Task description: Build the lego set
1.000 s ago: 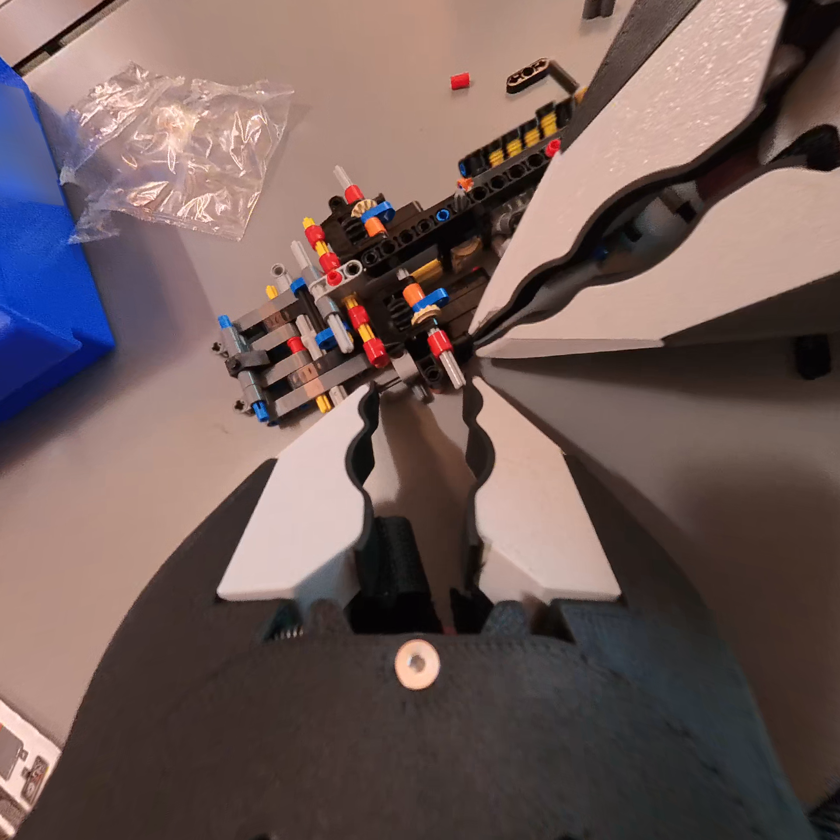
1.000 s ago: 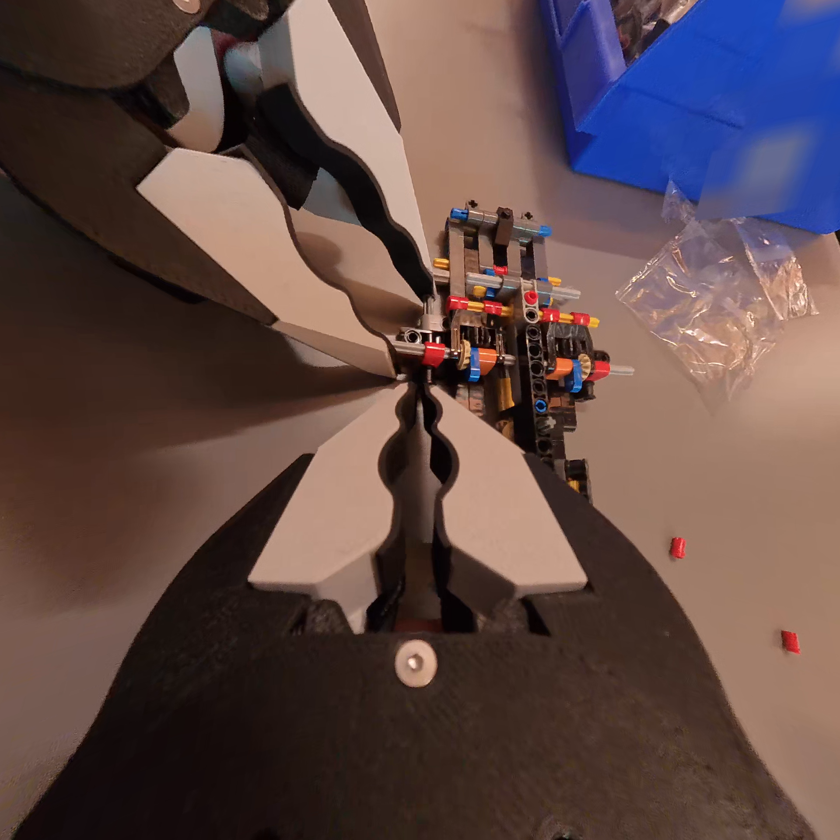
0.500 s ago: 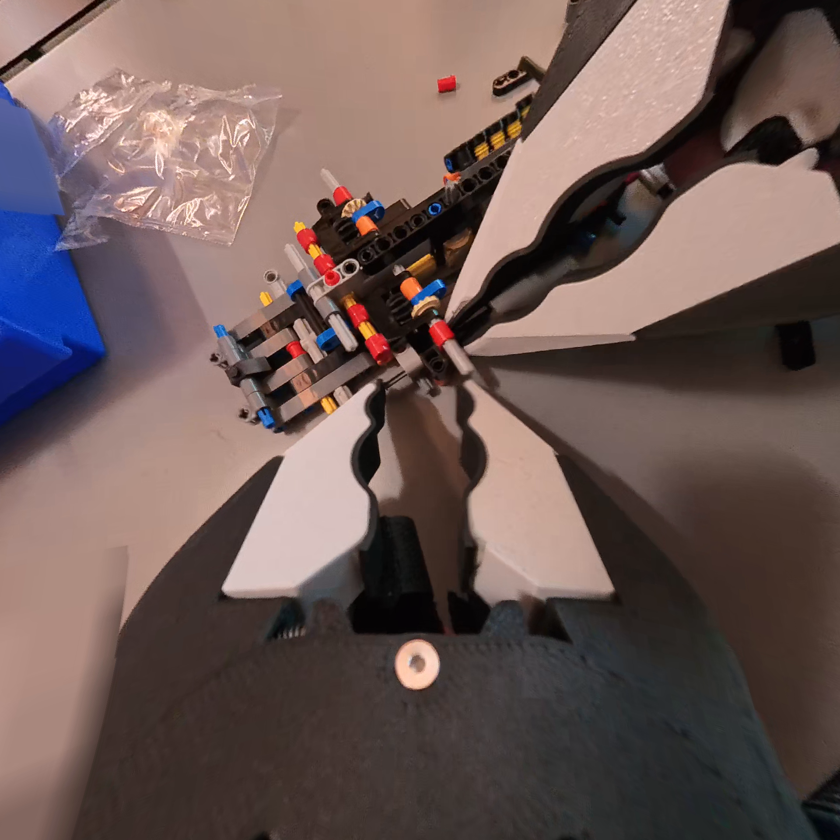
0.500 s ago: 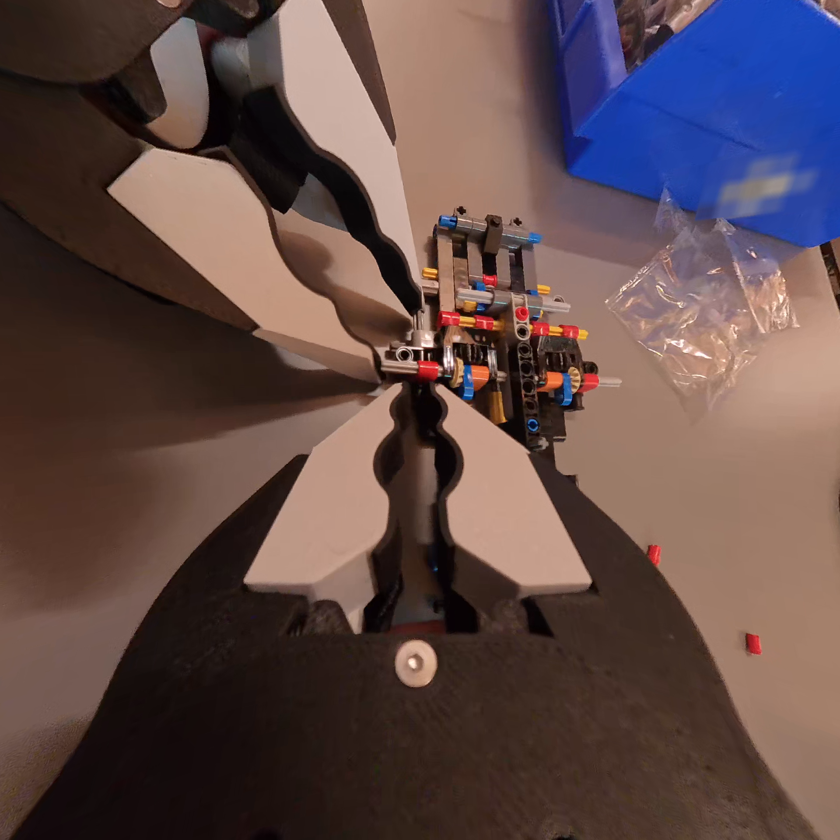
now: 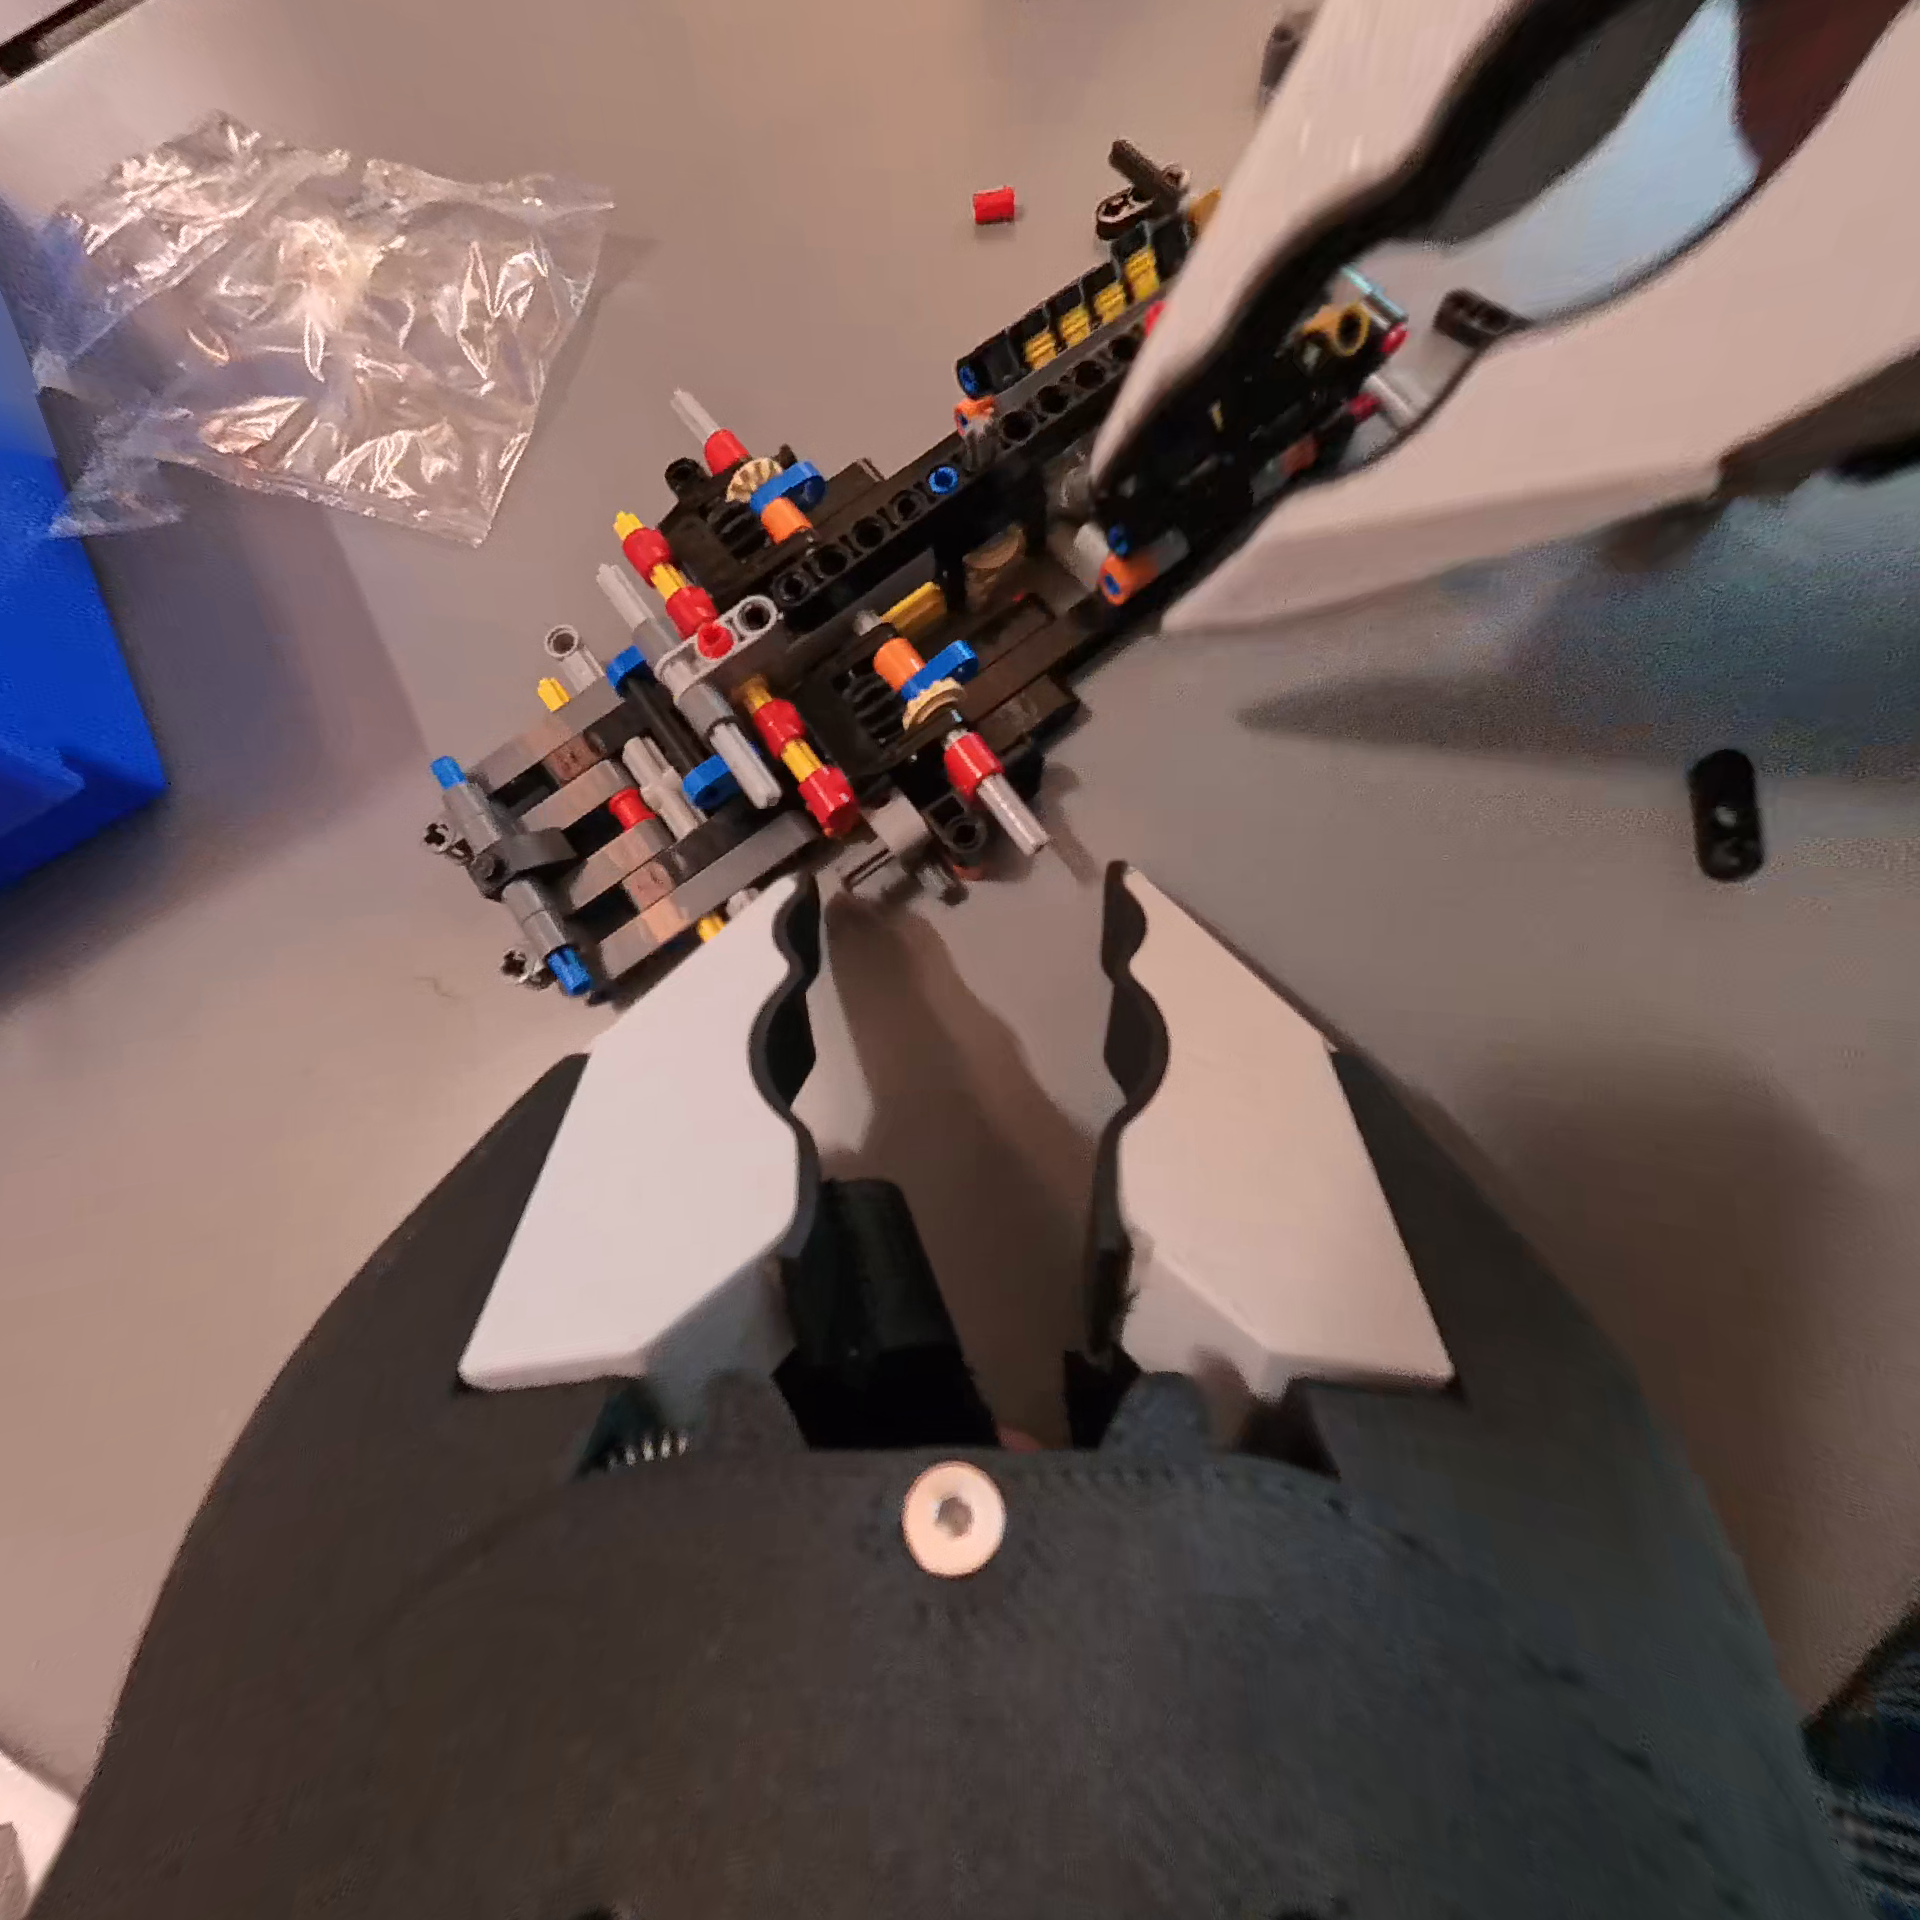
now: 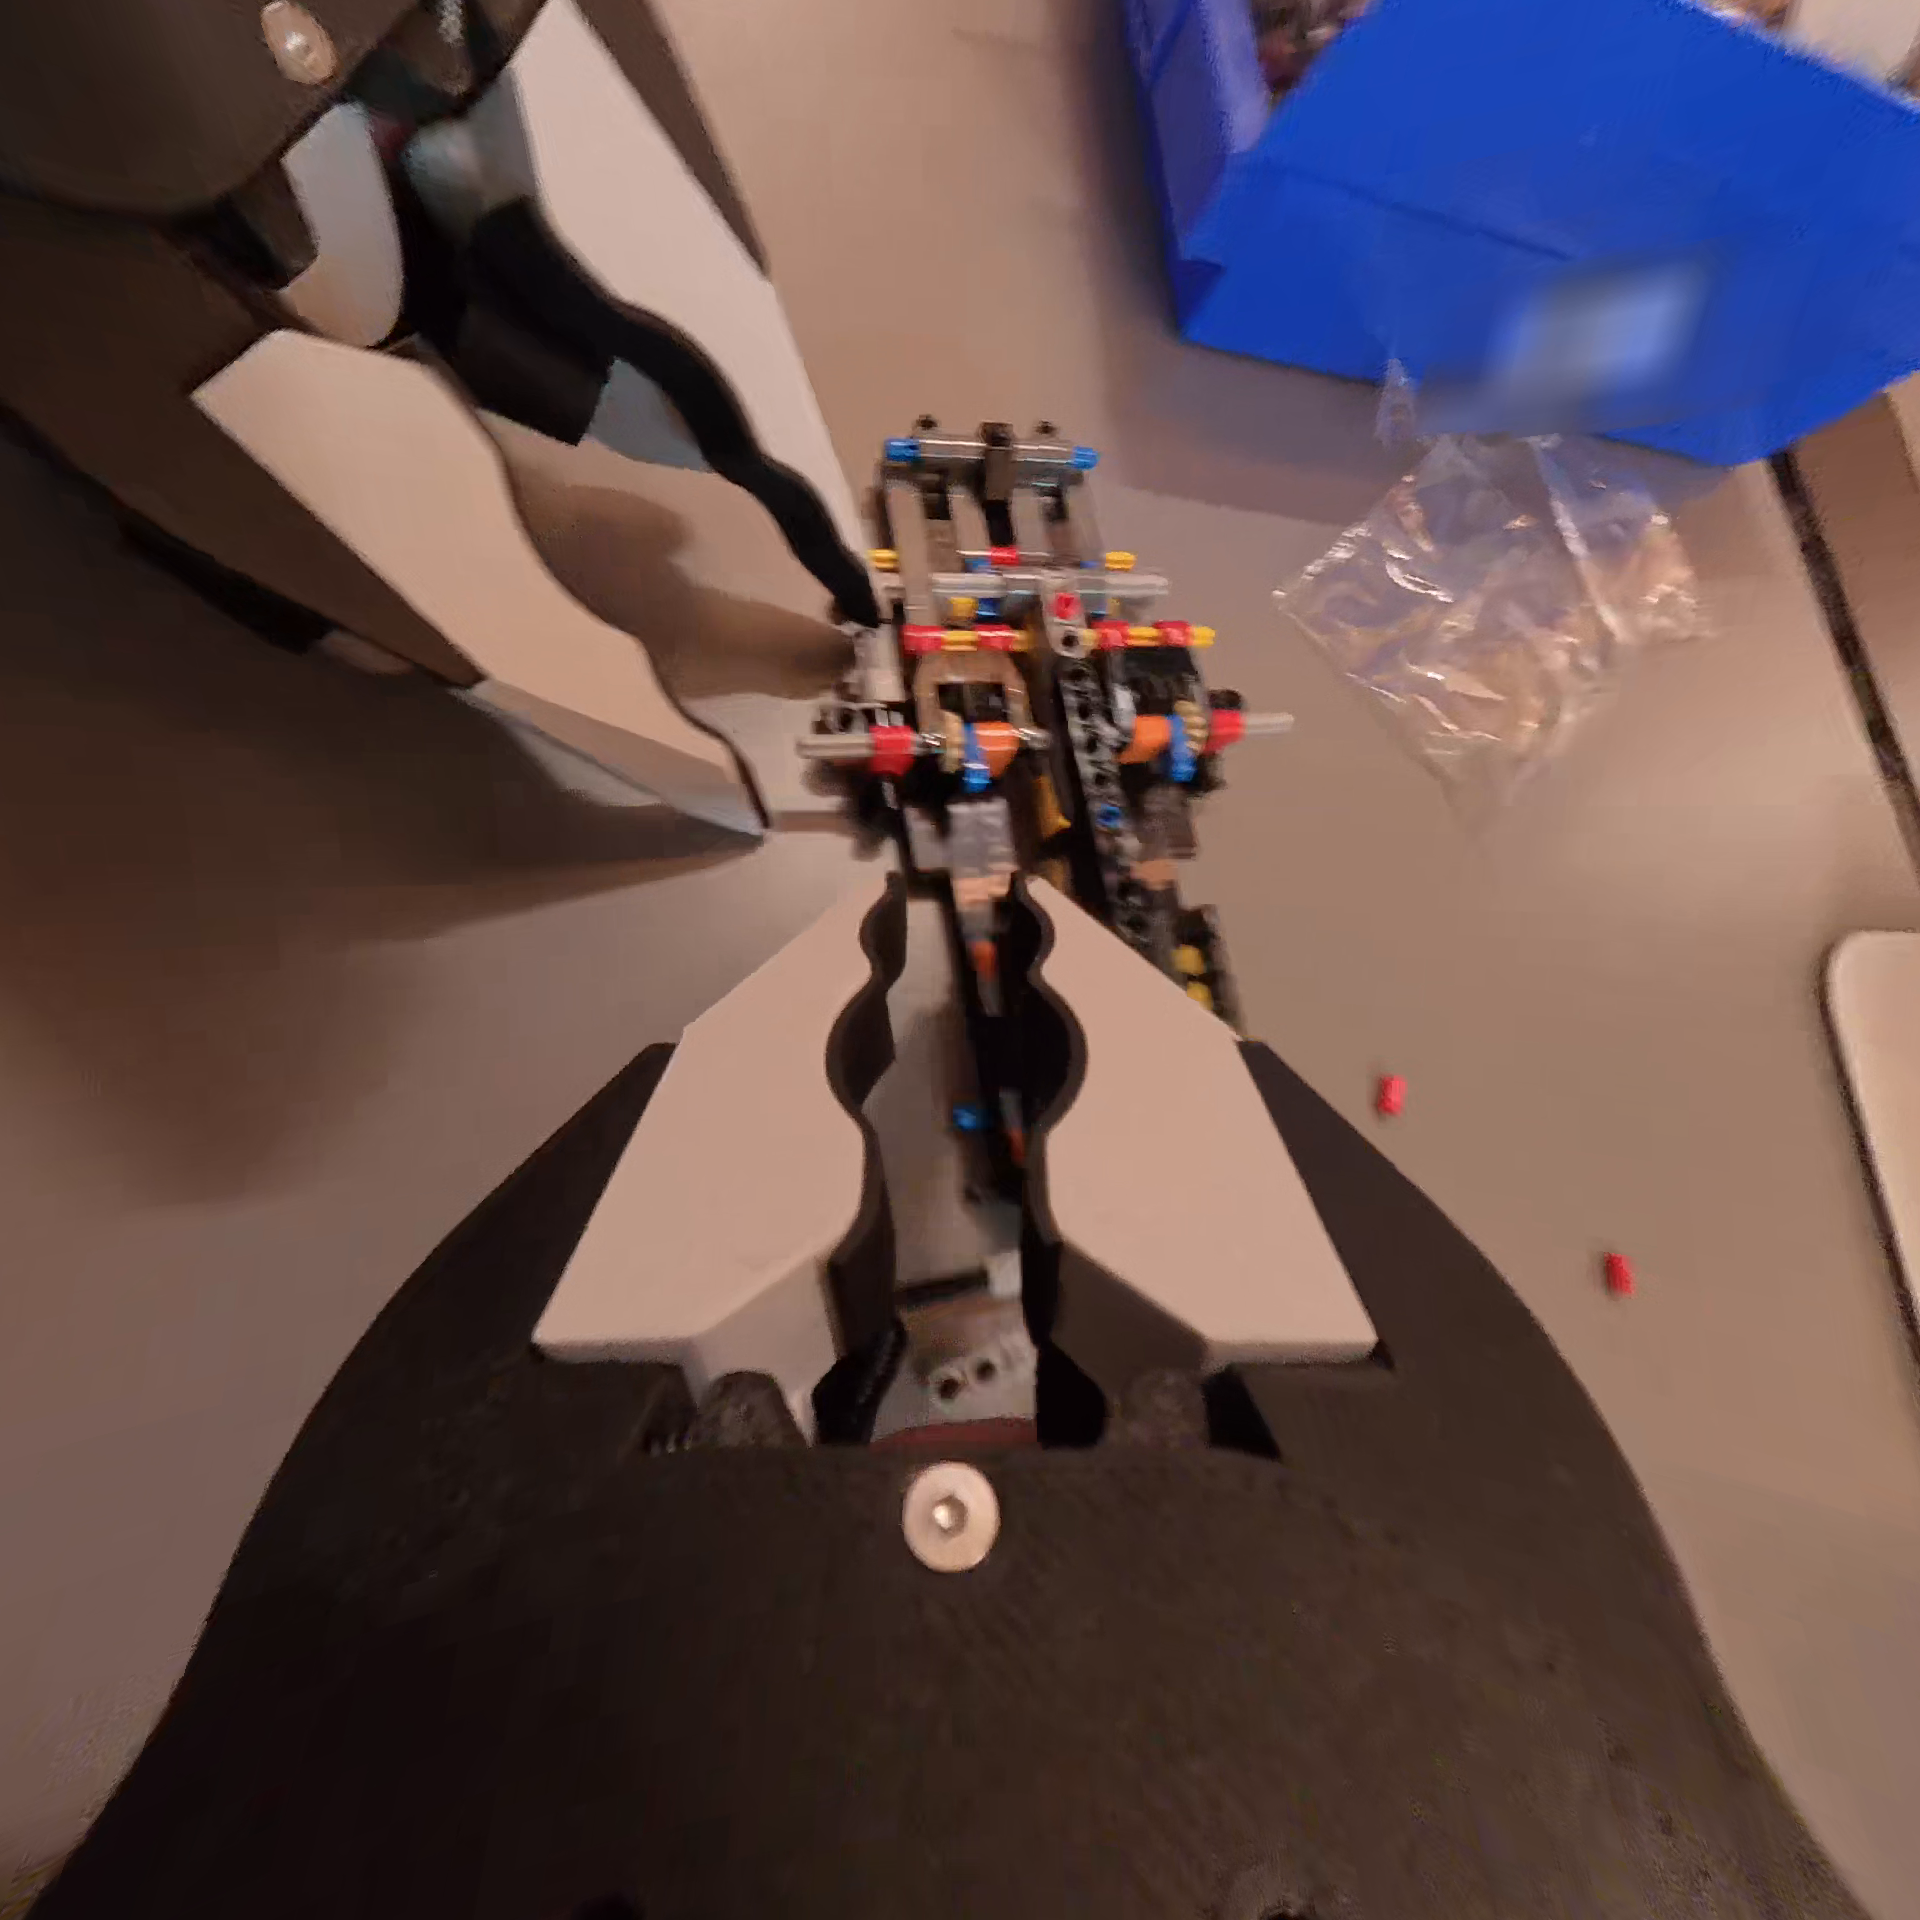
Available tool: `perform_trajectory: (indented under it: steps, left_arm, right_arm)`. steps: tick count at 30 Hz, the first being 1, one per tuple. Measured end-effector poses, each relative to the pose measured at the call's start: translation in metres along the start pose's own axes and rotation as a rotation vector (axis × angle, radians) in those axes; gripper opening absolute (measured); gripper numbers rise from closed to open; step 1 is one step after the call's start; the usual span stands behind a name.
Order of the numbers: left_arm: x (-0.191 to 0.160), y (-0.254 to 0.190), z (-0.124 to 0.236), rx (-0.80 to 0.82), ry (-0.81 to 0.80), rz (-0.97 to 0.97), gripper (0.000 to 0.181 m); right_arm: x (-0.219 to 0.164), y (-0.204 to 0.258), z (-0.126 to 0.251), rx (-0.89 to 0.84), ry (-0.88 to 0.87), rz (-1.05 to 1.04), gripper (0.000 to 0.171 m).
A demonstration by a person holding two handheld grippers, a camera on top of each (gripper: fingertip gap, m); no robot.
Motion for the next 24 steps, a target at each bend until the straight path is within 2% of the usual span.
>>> perform_trajectory:
  steps: [4, 8, 12, 16, 22, 24]
  left_arm:
    - [0.006, 0.000, -0.003, 0.034, -0.018, 0.012, 0.052]
    - [0.009, 0.003, -0.006, 0.054, -0.015, 0.019, 0.041]
    - [0.010, 0.011, -0.006, 0.028, 0.000, -0.013, 0.040]
    - [0.009, 0.027, -0.004, -0.036, 0.005, -0.049, 0.038]
    - [0.007, 0.043, 0.000, -0.103, -0.002, -0.069, 0.039]
    - [0.006, 0.043, -0.001, -0.106, 0.009, -0.031, 0.047]
  right_arm:
    - [-0.007, -0.032, 0.011, -0.024, 0.020, 0.023, 0.040]
    - [-0.008, -0.047, -0.001, 0.079, 0.038, 0.041, 0.048]
    - [-0.005, -0.052, -0.020, 0.238, 0.074, 0.001, 0.052]
    - [-0.004, -0.054, -0.031, 0.380, 0.053, -0.117, 0.050]
    - [0.001, -0.064, -0.048, 0.399, 0.064, -0.218, 0.051]
    - [0.003, -0.065, -0.055, 0.412, 0.068, -0.257, 0.048]
Point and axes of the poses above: each gripper's, where its closed fingertips meet, z back along the fingers, x out of its top, y = z × x across the jaws, the point moved 7 cm from there along z, back along the fingers, and after that the axes turned 10 degrees about -x, right-handed, at the moved point
